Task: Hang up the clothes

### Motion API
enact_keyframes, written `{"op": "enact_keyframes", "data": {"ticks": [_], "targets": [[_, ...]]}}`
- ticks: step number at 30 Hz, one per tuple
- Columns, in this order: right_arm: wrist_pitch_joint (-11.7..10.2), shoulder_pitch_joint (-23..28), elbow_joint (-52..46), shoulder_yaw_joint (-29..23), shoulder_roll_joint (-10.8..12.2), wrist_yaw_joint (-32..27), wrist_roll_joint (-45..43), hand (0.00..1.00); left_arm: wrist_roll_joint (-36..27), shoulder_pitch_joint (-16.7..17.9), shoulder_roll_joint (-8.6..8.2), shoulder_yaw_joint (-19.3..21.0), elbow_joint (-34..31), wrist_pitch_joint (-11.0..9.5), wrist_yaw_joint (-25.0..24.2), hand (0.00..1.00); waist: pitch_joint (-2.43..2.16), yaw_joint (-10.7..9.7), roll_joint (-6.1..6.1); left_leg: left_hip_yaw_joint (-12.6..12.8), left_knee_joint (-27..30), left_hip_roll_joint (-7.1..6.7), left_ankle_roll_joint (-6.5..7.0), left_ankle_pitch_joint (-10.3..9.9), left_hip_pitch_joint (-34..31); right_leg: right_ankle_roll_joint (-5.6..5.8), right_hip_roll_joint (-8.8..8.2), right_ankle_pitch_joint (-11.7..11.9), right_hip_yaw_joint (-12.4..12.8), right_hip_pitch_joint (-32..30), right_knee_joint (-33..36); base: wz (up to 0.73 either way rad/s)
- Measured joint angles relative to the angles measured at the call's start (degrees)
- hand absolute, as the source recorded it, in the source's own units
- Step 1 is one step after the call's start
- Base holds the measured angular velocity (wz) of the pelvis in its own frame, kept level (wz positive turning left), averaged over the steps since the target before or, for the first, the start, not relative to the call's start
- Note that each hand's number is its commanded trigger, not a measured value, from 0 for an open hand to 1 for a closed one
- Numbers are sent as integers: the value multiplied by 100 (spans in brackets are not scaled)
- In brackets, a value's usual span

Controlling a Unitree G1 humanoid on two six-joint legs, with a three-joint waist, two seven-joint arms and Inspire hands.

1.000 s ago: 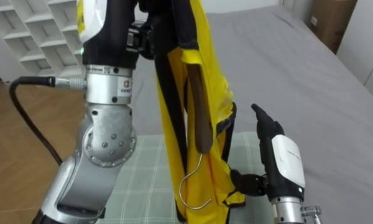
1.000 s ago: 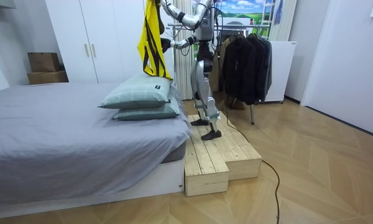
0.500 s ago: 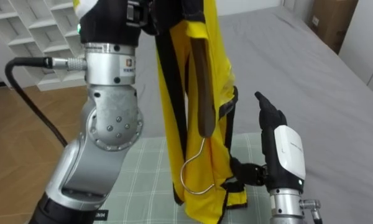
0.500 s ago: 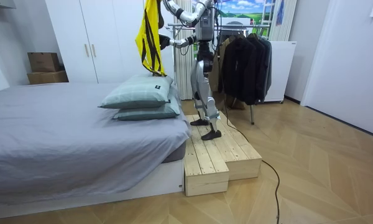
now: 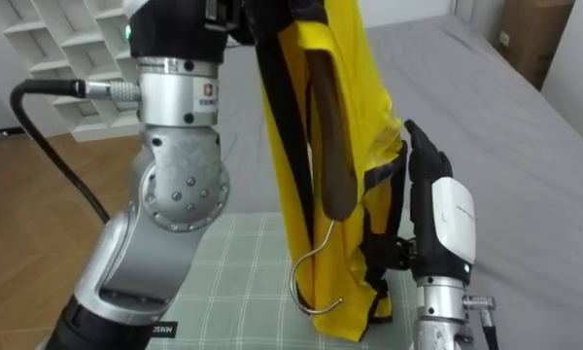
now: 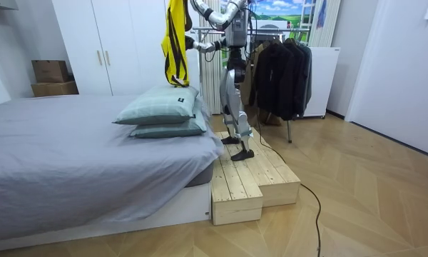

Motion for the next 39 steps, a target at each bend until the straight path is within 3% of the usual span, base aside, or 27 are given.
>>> {"op": "enact_keyframes", "data": {"ticks": [5,16,23,31,32,33,39], "targets": [[0,-146,2,34,-1,-103,9,0,2,-328,-18,-151,-7,12,7,100,-1,-3,1,-3,-7,0,0,0,-2,0,0,0,-10,-2,6,0],[1,-201,236,218,-6,-82,263,0,1,-320,-79,-722,19,4,-112,100,20,-11,-9,-5,-47,0,0,0,54,1,4,0,-9,30,-5,0],[1,-245,237,218,-20,-95,404,0,2,-320,-87,-1166,52,-31,-194,100,83,-41,-96,-2,-49,1,0,0,24,1,7,-1,-5,7,-16,0],[1,-321,244,229,-20,-109,482,0,132,-294,-100,-1538,57,-13,-415,100,76,-43,-88,-3,-44,3,0,0,-51,1,6,-1,-10,-64,-15,0],[3,-321,248,229,-24,-108,483,24,149,-281,-129,-1583,56,-14,-444,100,76,-43,-88,-3,-44,2,0,0,-52,1,6,0,-9,-69,-14,0],[4,-321,248,229,-23,-108,485,100,161,-265,-160,-1614,56,-15,-448,100,76,-44,-89,-2,-44,2,0,0,-55,1,5,-1,-8,-76,-11,0],[20,-321,248,228,5,-99,804,100,254,-189,-260,-1653,51,-16,-603,100,69,-55,-100,-45,-44,5,0,0,-58,1,5,0,-28,-73,-9,0]]}}
